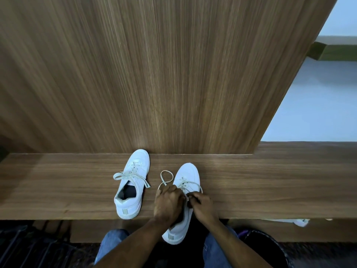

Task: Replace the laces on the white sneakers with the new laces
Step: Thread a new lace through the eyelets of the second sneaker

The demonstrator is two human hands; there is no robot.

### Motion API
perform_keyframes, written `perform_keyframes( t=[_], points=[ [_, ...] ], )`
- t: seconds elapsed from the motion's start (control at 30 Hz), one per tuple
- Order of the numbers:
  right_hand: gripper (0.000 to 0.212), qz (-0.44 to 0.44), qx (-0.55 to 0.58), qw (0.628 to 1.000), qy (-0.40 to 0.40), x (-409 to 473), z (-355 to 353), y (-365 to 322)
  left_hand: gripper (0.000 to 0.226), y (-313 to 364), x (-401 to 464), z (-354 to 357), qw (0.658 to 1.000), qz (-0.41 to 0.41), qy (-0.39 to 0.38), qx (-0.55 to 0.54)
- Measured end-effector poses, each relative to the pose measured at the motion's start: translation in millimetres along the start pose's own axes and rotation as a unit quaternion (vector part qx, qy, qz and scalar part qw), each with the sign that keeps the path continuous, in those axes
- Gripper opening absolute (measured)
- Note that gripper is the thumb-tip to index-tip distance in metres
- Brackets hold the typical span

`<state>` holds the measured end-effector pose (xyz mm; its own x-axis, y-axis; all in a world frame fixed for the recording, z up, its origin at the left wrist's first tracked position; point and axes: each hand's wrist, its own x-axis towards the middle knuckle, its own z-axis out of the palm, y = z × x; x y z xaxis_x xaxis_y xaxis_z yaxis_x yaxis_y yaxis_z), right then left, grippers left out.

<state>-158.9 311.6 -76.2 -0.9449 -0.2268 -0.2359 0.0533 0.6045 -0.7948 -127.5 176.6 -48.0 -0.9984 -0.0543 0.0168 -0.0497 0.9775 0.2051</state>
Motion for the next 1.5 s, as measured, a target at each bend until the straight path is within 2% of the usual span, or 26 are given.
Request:
perform_keyframes(
  t=[0.1, 0.3, 0.4, 0.5, 0.57, 0.63, 0.7, 0.77, 0.83, 0.9, 0.97, 1.07, 1.1, 1.17, 1.23, 1.33, 1.37, 1.43, 1.47, 1.5],
  points=[
    [0.027, -0.010, -0.005, 1.000, -0.014, 8.5, -3.0, 2.8, 0.025, -2.6, 2.7, -1.2, 1.000, 0.000, -0.002, -0.029],
    [0.016, -0.030, -0.071, 0.997, 0.003, 14.1, -12.7, -6.5, 0.021, -11.7, -2.1, 1.9, 0.997, -0.024, -0.003, -0.071],
    [0.021, -0.041, -0.003, 0.993, 0.107, 19.8, -43.7, -21.6, 0.035, -19.4, -3.9, -1.3, 0.991, -0.063, 0.012, -0.113],
    [0.026, -0.021, 0.117, 0.961, 0.252, 36.8, -88.8, -30.9, 0.030, -25.8, -3.4, -6.8, 0.988, -0.094, 0.000, -0.124],
    [0.020, -0.032, 0.119, 0.946, 0.300, 44.0, -107.4, -31.6, 0.026, -26.4, -3.3, -9.2, 0.987, -0.098, -0.015, -0.123],
    [0.015, -0.025, 0.052, 0.958, 0.280, 42.5, -107.7, -31.0, 0.027, -26.2, -3.2, -8.3, 0.989, -0.095, -0.021, -0.115],
    [0.015, -0.028, -0.050, 0.974, 0.220, 36.7, -94.0, -23.0, 0.028, -25.5, -3.0, -8.3, 0.989, -0.098, -0.025, -0.105],
    [0.028, -0.088, -0.148, 0.977, 0.124, 27.3, -71.7, -10.7, 0.030, -26.3, -1.6, -7.8, 0.989, -0.104, -0.032, -0.103],
    [0.029, -0.141, -0.202, 0.969, 0.009, 17.9, -45.9, -4.3, 0.030, -26.6, -1.0, -10.8, 0.988, -0.107, -0.042, -0.104],
    [0.030, -0.175, -0.251, 0.950, -0.054, 10.2, -25.2, -5.6, 0.028, -27.6, 0.4, -11.7, 0.987, -0.107, -0.046, -0.108],
    [0.027, -0.189, -0.266, 0.944, -0.040, 8.0, -14.8, -9.2, 0.026, -27.1, -1.2, -13.7, 0.987, -0.108, -0.048, -0.110],
    [0.020, -0.175, -0.236, 0.956, -0.001, 18.0, -21.1, -10.8, 0.026, -27.1, -3.5, -13.6, 0.985, -0.112, -0.048, -0.121],
    [0.017, -0.150, -0.200, 0.968, 0.027, 21.4, -27.5, -12.5, 0.026, -26.8, -4.1, -13.4, 0.984, -0.114, -0.048, -0.125],
    [0.015, -0.093, -0.049, 0.987, 0.119, 30.3, -47.0, -19.6, 0.026, -26.5, -3.9, -13.3, 0.983, -0.117, -0.046, -0.130],
    [0.021, -0.068, 0.104, 0.967, 0.222, 40.1, -72.8, -28.3, 0.025, -27.1, -4.5, -12.5, 0.982, -0.121, -0.046, -0.135],
    [0.013, -0.067, 0.199, 0.917, 0.339, 52.7, -108.9, -32.8, 0.023, -27.7, -4.0, -11.6, 0.980, -0.127, -0.048, -0.148],
    [0.010, -0.064, 0.199, 0.910, 0.359, 55.4, -116.4, -30.3, 0.024, -28.1, -3.5, -11.1, 0.979, -0.128, -0.047, -0.151],
    [0.017, -0.038, 0.113, 0.937, 0.328, 58.0, -121.3, -21.0, 0.025, -28.0, -3.4, -9.8, 0.979, -0.129, -0.045, -0.151],
    [0.026, -0.017, 0.007, 0.961, 0.277, 56.0, -117.6, -16.3, 0.025, -28.6, -3.1, -9.0, 0.979, -0.129, -0.044, -0.149],
    [0.037, -0.011, -0.118, 0.970, 0.215, 51.8, -110.4, -11.2, 0.024, -28.9, -3.1, -8.1, 0.980, -0.130, -0.043, -0.147]
  ],
)
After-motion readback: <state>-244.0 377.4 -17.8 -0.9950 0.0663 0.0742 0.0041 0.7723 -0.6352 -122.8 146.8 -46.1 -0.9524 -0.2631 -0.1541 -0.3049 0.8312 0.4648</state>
